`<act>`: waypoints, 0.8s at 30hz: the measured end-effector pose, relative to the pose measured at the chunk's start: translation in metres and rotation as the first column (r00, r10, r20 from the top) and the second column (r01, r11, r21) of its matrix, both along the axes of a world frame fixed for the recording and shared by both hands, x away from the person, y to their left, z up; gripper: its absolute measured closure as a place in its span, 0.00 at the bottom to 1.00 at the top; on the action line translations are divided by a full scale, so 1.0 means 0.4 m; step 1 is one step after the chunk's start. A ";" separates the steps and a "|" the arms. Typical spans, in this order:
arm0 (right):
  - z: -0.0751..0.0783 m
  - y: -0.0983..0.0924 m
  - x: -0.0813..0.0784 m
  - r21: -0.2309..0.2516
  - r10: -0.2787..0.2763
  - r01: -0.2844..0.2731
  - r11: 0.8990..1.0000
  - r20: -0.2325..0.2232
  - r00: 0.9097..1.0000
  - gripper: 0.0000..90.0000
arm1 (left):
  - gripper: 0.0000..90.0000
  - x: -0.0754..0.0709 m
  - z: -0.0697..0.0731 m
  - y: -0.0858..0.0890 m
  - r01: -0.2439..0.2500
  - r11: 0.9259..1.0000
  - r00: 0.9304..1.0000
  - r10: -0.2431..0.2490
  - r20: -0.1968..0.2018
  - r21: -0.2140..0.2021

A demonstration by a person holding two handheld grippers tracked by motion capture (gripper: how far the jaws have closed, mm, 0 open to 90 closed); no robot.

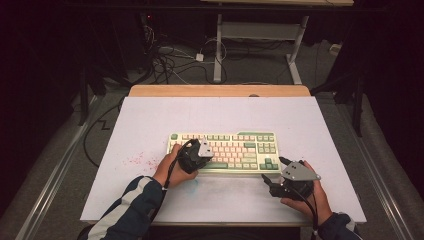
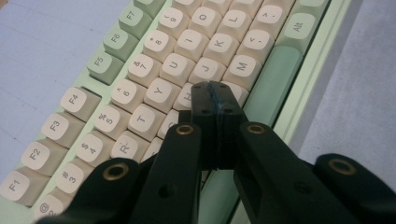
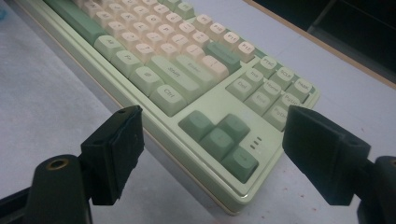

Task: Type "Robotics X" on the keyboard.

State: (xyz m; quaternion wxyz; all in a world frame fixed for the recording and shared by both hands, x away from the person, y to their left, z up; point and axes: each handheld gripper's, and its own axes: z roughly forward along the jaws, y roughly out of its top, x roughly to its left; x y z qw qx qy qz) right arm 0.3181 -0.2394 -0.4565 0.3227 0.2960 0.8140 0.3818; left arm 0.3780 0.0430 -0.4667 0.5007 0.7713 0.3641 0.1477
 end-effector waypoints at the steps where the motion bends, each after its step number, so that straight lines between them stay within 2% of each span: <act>1: 0.000 0.000 0.000 -0.001 0.001 -0.001 1.000 -0.001 1.000 0.24 | 0.96 0.000 -0.005 -0.002 0.001 1.000 1.000 -0.001 -0.008 0.013; 10: -0.001 0.003 -0.001 -0.009 0.006 -0.006 1.000 -0.008 1.000 0.24 | 0.96 -0.009 0.017 0.006 -0.002 1.000 0.999 0.003 0.040 -0.017; 14: 0.000 0.003 -0.001 -0.010 0.005 -0.005 1.000 -0.008 1.000 0.24 | 0.90 -0.015 0.031 0.017 -0.008 0.999 0.997 0.011 0.080 -0.037; 17: 0.000 0.002 -0.001 -0.010 0.007 -0.007 1.000 -0.008 1.000 0.24 | 0.79 -0.026 0.052 0.032 -0.009 0.996 0.992 0.020 0.125 -0.091; 18: -0.001 0.002 -0.001 -0.009 0.008 -0.008 1.000 -0.009 1.000 0.24 | 0.78 -0.029 0.058 0.037 -0.003 0.995 0.991 0.016 0.133 -0.100; 21: -0.002 0.001 0.000 -0.010 0.007 -0.007 1.000 -0.012 1.000 0.24 | 0.65 -0.042 0.066 0.054 0.015 0.994 0.986 0.003 0.168 -0.108; 24: 0.000 0.000 0.000 -0.008 0.006 -0.006 1.000 -0.010 1.000 0.24 | 0.52 -0.050 0.069 0.071 0.000 0.992 0.982 0.023 0.186 -0.124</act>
